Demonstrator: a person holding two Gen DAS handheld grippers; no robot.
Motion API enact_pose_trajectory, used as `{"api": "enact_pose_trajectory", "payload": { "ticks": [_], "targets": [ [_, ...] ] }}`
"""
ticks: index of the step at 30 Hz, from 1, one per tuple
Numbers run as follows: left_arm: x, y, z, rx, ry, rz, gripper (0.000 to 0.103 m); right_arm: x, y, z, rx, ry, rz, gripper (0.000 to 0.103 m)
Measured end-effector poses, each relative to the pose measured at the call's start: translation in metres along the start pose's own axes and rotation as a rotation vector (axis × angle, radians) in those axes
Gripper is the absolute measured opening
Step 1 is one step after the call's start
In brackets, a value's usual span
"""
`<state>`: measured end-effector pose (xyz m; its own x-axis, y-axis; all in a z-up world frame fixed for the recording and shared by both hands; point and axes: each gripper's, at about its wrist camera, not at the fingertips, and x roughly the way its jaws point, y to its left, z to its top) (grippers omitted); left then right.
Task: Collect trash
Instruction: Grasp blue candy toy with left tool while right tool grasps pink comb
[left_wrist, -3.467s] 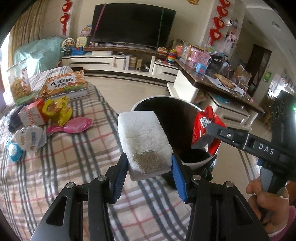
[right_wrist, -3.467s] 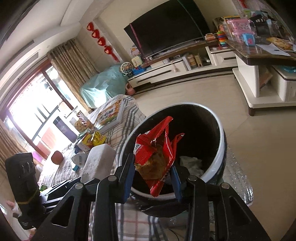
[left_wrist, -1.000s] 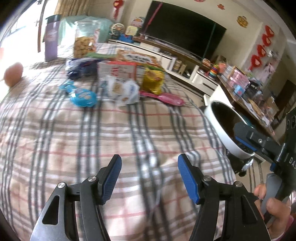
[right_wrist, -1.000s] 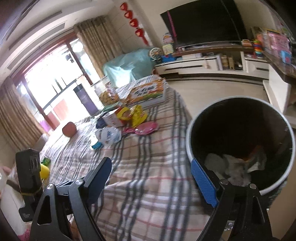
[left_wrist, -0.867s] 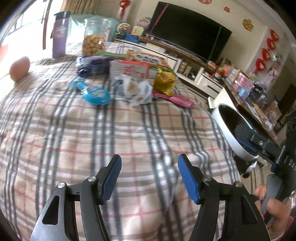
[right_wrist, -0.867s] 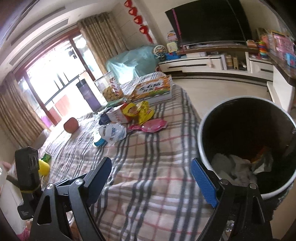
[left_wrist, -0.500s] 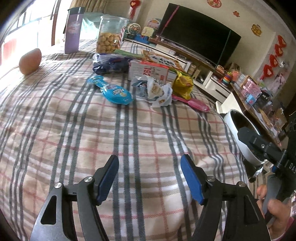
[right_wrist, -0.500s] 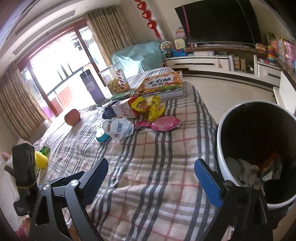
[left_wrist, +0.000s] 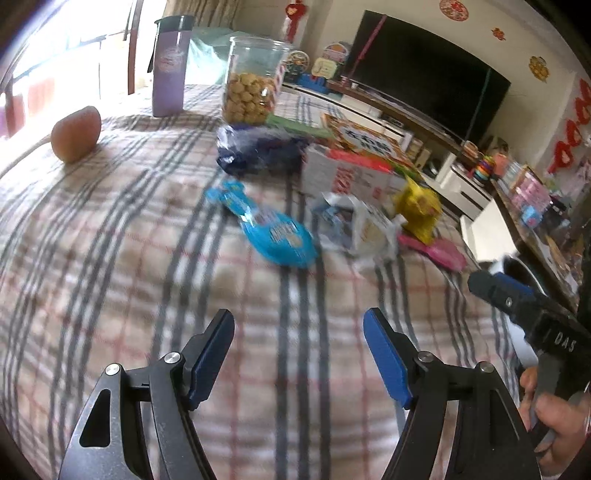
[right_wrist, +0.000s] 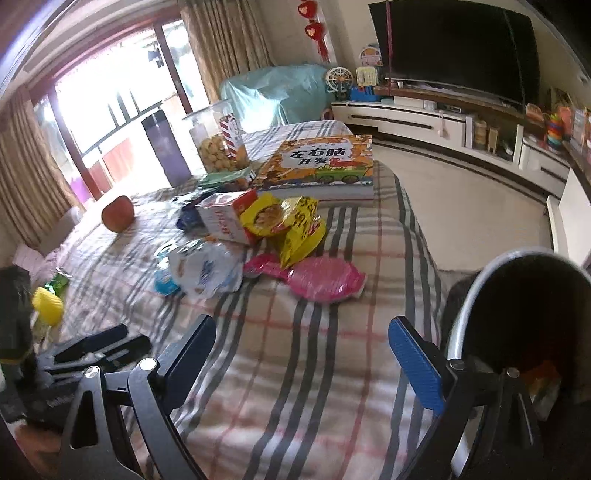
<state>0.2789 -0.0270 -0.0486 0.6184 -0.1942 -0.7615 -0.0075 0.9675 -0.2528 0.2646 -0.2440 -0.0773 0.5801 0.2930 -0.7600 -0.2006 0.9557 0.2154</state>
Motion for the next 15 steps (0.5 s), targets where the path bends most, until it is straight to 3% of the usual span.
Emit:
{"api": "enact_pose_trajectory", "payload": {
  "ticks": [6,12,15],
  "targets": [
    [0.023,-0.001,0.03,-0.007,0.01,0.002,0.072,0.03,0.006,0.016,-0.084,0.056,-0.012,0.096],
    [0.056,0.003,0.047,-0.011,0.025,0.04,0.072,0.052,-0.002,0.022,-0.079,0.104,-0.027,0.094],
    [0.066,0.002,0.049,0.003,0.021,0.076,0.07,0.056,-0.001,0.021,-0.084,0.11,-0.024,0.084]
  ]
}}
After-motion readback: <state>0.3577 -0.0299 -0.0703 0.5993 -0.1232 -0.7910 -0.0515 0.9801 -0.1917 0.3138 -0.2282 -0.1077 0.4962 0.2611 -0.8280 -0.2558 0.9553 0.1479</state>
